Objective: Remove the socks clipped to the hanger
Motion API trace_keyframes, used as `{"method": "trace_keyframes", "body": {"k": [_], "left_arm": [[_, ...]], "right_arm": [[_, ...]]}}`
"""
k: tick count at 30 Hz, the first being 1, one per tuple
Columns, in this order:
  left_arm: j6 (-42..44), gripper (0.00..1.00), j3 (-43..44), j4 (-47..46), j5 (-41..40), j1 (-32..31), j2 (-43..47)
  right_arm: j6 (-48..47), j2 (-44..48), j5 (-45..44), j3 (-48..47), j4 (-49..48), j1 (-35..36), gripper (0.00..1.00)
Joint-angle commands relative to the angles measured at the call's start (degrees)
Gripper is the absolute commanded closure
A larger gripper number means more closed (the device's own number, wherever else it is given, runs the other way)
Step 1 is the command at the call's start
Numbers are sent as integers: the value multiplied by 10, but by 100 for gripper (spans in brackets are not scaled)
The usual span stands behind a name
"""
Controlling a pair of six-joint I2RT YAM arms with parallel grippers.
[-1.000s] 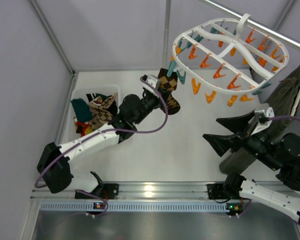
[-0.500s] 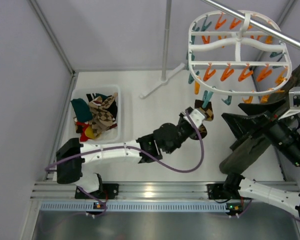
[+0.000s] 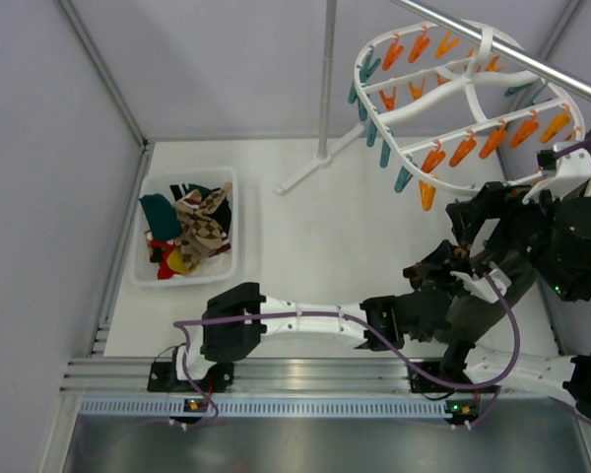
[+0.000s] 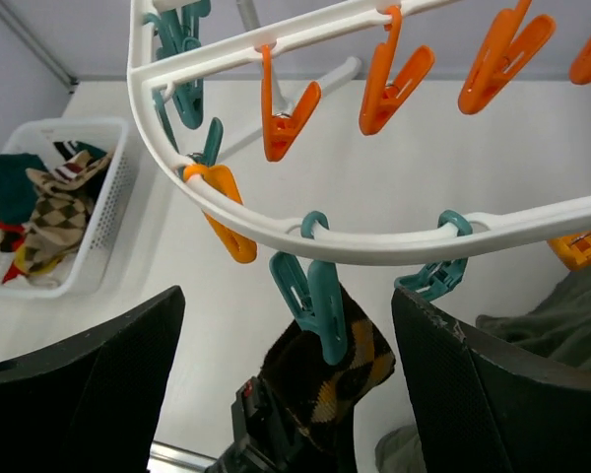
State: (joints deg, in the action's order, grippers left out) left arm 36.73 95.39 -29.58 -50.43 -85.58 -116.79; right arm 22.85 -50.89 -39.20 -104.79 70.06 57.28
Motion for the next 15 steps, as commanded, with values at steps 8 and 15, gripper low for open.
{"method": "trace_keyframes", "body": {"k": [8, 15], "left_arm": [[102, 100, 59, -25, -58, -3, -37], [110, 100, 73, -25, -53, 1, -53]], "right_arm": [[31, -71, -112, -54, 156, 6, 26], [24, -92, -106, -48, 156, 6, 32]]}}
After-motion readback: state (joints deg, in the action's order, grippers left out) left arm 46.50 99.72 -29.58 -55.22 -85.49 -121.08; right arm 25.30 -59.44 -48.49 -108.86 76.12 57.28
